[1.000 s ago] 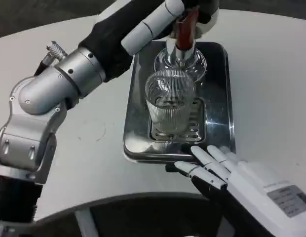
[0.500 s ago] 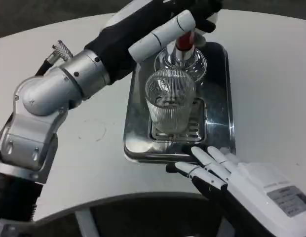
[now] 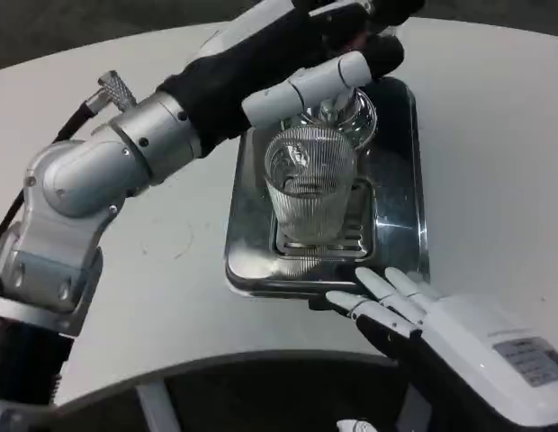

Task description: Grasp the cup under the faucet to collect the drink, then remove the cup.

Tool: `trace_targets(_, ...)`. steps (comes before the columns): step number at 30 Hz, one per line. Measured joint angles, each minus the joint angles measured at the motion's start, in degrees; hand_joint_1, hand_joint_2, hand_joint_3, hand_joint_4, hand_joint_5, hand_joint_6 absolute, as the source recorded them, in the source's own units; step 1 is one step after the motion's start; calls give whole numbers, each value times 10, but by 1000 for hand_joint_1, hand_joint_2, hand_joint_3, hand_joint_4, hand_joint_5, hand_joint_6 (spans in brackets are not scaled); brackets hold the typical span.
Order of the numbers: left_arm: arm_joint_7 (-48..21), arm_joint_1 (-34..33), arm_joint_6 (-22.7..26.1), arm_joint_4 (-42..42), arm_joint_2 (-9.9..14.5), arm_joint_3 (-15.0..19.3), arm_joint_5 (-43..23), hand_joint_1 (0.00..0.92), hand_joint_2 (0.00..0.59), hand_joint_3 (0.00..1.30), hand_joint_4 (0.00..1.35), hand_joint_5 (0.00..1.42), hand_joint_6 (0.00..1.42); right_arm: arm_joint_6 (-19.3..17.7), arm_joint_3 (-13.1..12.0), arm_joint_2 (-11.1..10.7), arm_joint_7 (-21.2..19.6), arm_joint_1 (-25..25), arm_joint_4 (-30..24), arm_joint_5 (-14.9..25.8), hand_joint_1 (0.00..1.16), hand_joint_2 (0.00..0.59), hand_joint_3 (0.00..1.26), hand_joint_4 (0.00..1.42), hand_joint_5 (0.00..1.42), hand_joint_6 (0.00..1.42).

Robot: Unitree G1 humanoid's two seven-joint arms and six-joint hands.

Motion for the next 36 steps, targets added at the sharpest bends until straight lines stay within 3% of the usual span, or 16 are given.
trace_targets(26, 16, 0, -53, 0, 1, -22, 60, 0, 109, 120, 0, 40, 178, 55, -8, -1, 0, -5, 0, 7, 417, 485, 165, 32, 0, 33)
trace_targets(34, 16, 0, -56, 0, 1, -22, 63, 0, 109, 118, 0, 33, 166, 100, -4, -1, -1, -13, 0, 18, 415, 485, 160, 32, 19, 53)
trace_targets(36, 16, 0, -56, 0, 1, -22, 63, 0, 109, 118, 0, 30, 164, 118, -3, -1, -4, -17, 0, 20, 422, 459, 137, 39, 34, 69)
